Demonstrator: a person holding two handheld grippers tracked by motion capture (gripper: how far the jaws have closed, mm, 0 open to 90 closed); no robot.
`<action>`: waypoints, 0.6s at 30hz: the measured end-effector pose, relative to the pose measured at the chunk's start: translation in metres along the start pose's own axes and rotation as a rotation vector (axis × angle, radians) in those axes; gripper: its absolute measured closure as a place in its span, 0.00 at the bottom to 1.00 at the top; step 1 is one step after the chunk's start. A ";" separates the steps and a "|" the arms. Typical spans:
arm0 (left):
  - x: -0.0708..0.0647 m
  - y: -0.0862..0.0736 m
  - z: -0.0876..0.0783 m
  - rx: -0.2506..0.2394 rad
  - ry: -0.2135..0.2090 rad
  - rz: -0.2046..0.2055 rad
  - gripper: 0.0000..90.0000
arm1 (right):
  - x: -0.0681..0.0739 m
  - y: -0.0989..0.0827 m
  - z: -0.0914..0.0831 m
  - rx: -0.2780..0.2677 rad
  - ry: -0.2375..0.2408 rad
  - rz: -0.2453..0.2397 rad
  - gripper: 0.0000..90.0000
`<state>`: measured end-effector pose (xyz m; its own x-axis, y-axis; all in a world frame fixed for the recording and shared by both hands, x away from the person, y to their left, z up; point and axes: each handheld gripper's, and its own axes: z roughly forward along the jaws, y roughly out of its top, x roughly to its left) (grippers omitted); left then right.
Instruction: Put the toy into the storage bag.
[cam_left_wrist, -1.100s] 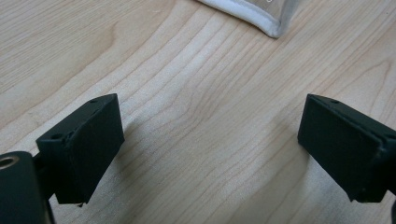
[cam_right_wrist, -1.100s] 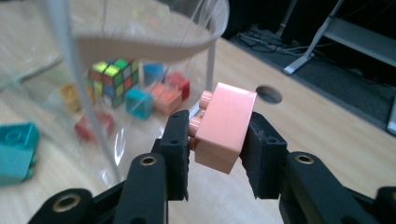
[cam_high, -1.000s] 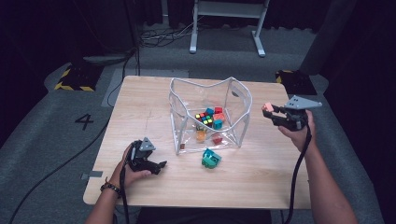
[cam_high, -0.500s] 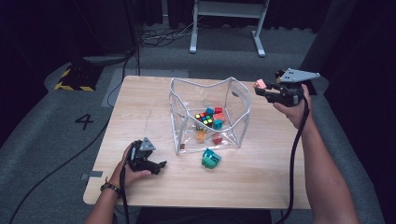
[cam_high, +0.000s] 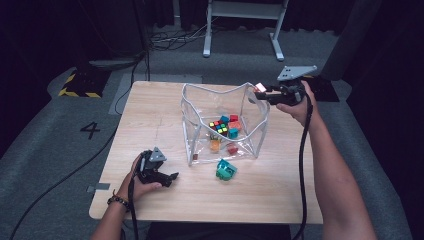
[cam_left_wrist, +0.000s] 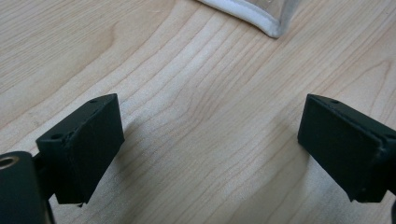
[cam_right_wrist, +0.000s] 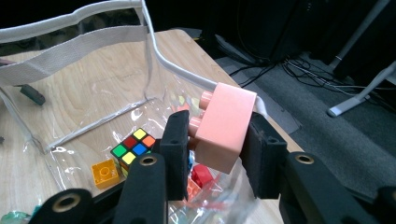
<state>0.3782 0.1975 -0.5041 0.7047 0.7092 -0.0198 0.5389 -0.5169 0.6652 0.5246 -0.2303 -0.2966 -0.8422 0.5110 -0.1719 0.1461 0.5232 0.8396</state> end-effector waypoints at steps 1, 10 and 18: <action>0.000 0.000 0.000 0.000 0.001 0.002 0.08 | 0.001 0.002 0.003 0.011 0.009 -0.008 0.72; 0.000 0.000 0.000 0.000 0.000 -0.001 0.08 | 0.009 0.018 0.030 0.099 0.066 -0.065 0.72; 0.000 0.000 0.000 0.000 0.000 -0.001 0.08 | 0.015 0.026 0.056 0.223 0.111 -0.118 0.72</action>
<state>0.3782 0.1975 -0.5041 0.7043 0.7096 -0.0203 0.5392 -0.5162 0.6655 0.5450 -0.1710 -0.3063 -0.9100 0.3662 -0.1942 0.1437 0.7182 0.6808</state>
